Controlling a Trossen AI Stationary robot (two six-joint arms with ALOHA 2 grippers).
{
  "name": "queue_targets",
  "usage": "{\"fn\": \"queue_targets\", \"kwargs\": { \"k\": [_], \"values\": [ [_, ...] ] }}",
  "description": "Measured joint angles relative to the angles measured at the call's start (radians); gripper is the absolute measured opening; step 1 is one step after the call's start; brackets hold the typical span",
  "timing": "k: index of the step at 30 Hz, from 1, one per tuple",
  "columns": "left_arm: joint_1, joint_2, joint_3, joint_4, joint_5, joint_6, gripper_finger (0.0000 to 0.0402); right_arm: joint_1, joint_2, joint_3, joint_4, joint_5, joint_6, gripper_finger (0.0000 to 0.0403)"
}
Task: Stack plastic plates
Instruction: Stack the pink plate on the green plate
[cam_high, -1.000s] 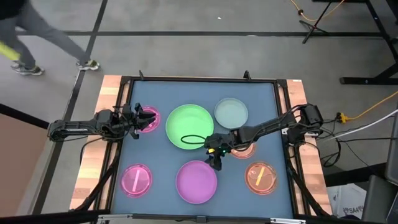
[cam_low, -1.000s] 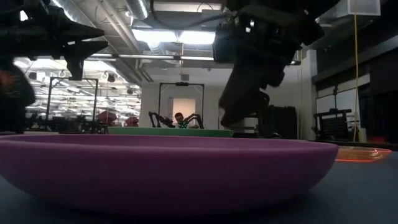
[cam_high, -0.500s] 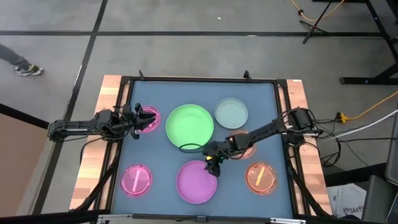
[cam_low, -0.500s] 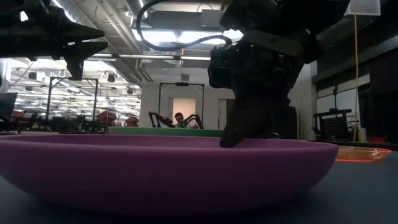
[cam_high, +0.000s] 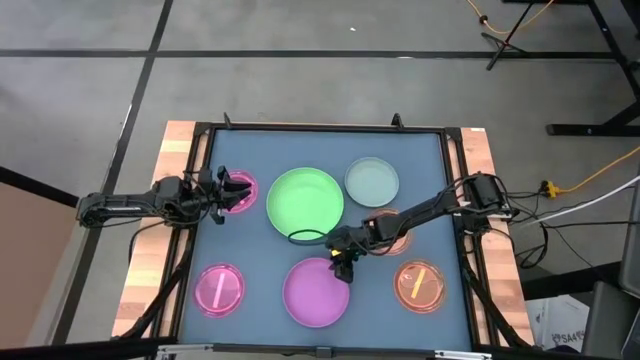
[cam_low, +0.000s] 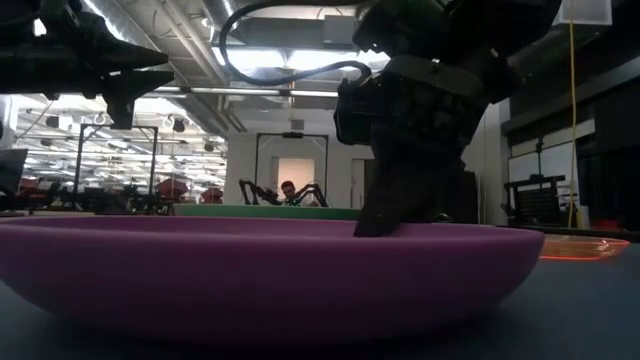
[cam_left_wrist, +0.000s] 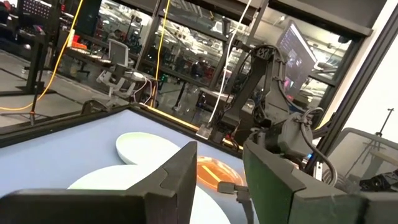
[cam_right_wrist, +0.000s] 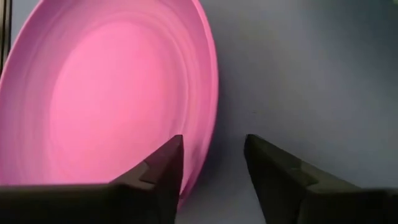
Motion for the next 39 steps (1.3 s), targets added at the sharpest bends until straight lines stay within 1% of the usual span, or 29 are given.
{"fn": "queue_targets", "kwargs": {
  "k": [21, 32, 39],
  "values": [
    [0.000, 0.000, 0.000, 0.001, 0.000, 0.000, 0.0124, 0.000, 0.002, 0.000, 0.015, -0.005, 0.001, 0.0007],
    [0.000, 0.000, 0.000, 0.001, 0.000, 0.000, 0.0124, 0.000, 0.002, 0.001, 0.012, -0.012, 0.000, 0.0004],
    [0.000, 0.000, 0.000, -0.002, 0.000, 0.000, 0.0124, 0.000, 0.002, 0.045, -0.006, -0.029, -0.033, 0.0001]
  ]
}}
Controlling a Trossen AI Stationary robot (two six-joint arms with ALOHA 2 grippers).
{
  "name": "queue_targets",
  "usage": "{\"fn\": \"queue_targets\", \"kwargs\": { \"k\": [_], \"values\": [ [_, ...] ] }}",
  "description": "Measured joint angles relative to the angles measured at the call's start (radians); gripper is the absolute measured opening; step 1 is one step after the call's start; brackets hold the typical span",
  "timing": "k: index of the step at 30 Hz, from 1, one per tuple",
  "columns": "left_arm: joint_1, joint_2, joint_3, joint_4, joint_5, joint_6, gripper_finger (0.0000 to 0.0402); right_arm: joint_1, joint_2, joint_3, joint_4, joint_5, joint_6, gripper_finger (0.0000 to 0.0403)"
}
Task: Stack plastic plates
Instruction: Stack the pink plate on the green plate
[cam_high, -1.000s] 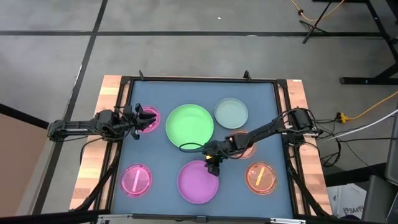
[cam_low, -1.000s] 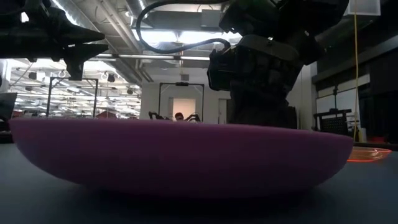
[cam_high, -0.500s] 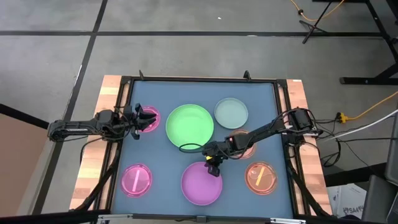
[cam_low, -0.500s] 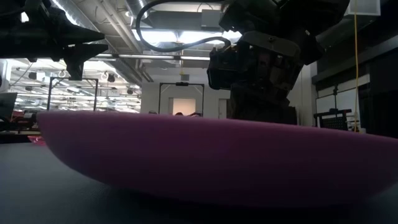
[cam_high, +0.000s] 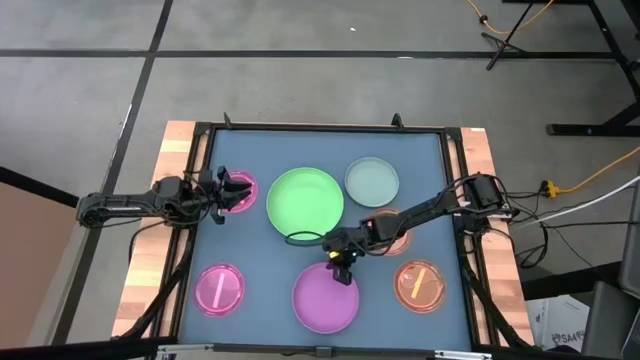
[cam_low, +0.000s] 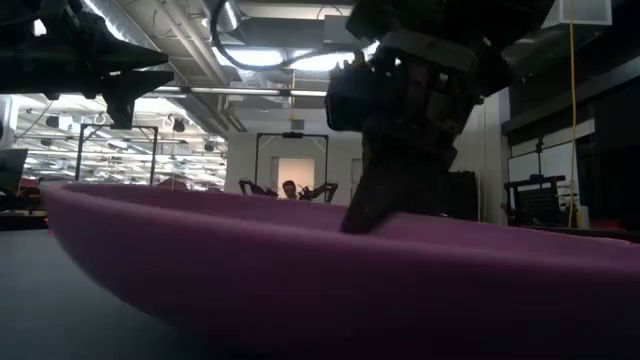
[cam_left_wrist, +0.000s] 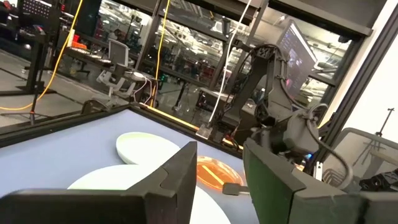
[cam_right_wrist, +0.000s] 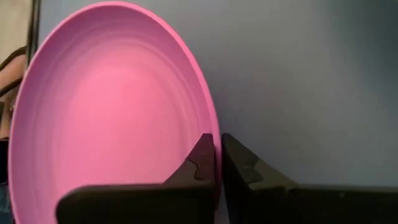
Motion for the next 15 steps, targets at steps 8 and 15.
{"fn": "queue_targets", "kwargs": {
  "k": [8, 15],
  "values": [
    [0.000, 0.000, 0.000, -0.032, 0.000, 0.000, 0.0124, -0.009, 0.000, 0.104, -0.088, -0.010, -0.078, 0.0001],
    [0.000, 0.000, 0.000, -0.041, 0.000, 0.000, 0.0124, -0.063, 0.000, 0.217, -0.199, -0.051, -0.157, 0.0000]
  ]
}}
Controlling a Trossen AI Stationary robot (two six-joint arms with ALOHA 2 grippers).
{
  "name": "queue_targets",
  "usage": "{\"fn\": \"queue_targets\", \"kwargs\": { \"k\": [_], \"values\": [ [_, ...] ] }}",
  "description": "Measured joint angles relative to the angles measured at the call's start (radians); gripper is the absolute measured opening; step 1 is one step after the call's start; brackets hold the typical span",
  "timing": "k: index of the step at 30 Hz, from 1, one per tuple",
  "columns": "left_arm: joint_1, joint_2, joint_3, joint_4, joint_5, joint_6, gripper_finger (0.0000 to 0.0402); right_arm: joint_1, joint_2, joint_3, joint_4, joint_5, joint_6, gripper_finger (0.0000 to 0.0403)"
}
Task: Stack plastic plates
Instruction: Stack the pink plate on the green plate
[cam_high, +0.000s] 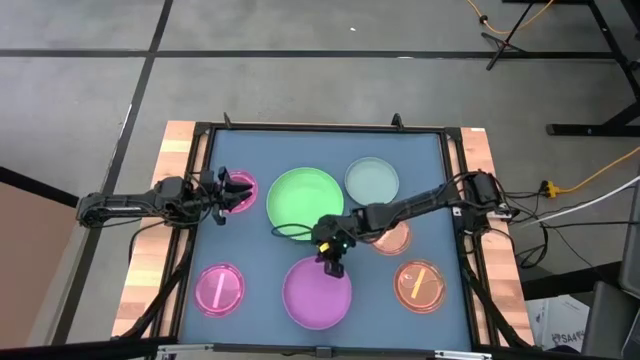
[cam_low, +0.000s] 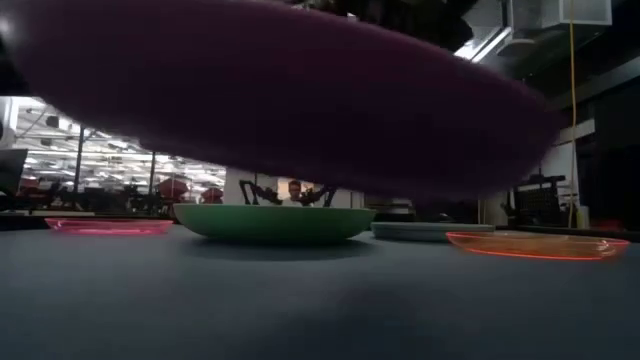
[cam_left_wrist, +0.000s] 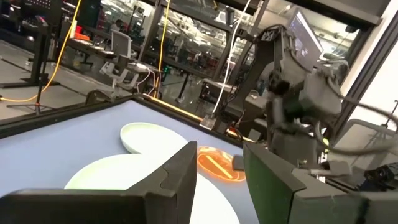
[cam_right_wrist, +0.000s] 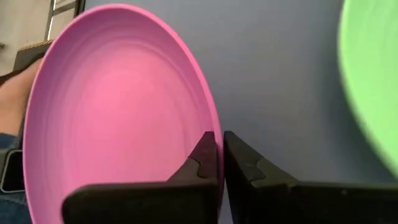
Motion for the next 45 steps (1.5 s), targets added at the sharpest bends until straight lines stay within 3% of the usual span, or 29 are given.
{"fn": "queue_targets", "kwargs": {
  "k": [13, 31, 45],
  "values": [
    [0.000, 0.000, 0.000, -0.008, 0.000, 0.000, 0.0124, -0.184, 0.000, 0.213, -0.198, -0.001, -0.181, 0.0000],
    [0.000, 0.000, 0.000, -0.008, 0.000, 0.000, 0.0124, -0.487, 0.006, 0.228, -0.185, 0.000, -0.190, 0.0000],
    [0.000, 0.000, 0.000, -0.018, 0.000, -0.001, 0.0124, -0.525, 0.134, 0.227, -0.189, -0.011, -0.188, 0.0000]
  ]
}}
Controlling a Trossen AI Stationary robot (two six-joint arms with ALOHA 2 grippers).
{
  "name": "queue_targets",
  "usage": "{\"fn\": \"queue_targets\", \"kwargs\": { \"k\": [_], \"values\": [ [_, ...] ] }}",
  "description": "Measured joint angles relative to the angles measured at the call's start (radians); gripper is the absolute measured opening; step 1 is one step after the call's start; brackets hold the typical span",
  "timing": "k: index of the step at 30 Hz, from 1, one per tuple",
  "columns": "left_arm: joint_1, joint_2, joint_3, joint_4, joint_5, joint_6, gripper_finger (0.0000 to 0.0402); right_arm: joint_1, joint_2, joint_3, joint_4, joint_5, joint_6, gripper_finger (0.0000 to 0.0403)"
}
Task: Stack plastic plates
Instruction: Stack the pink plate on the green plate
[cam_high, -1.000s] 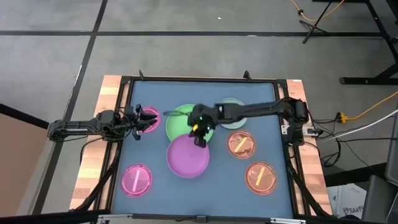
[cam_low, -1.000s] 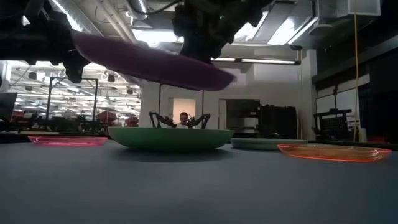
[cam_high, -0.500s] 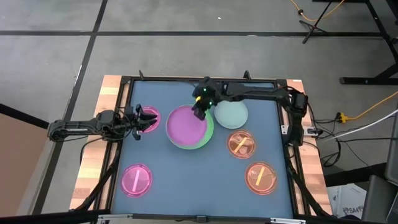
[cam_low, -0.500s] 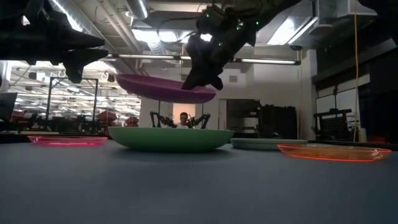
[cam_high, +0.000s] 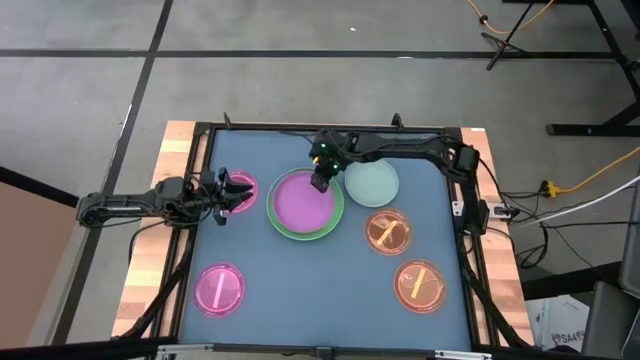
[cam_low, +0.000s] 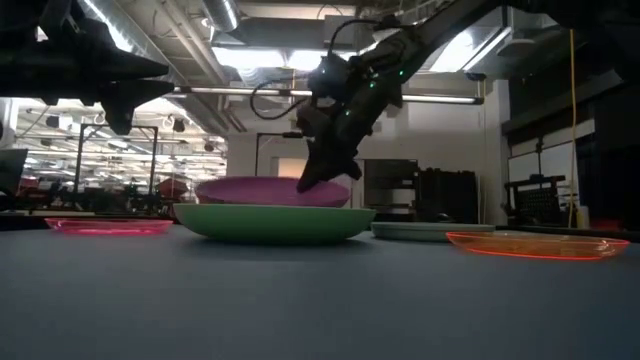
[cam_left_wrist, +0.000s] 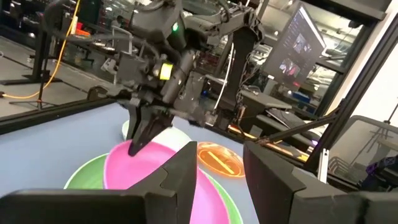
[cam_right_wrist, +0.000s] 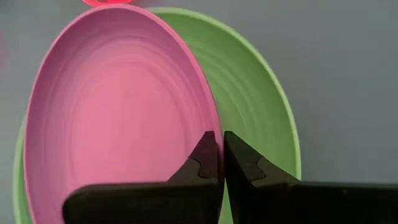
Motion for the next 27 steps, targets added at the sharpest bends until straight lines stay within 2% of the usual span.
{"fn": "queue_targets", "kwargs": {
  "k": [27],
  "values": [
    [0.000, 0.000, 0.000, -0.004, 0.000, 0.000, 0.0124, 0.000, 0.037, 0.000, -0.044, 0.054, 0.000, 0.0001]
  ]
}}
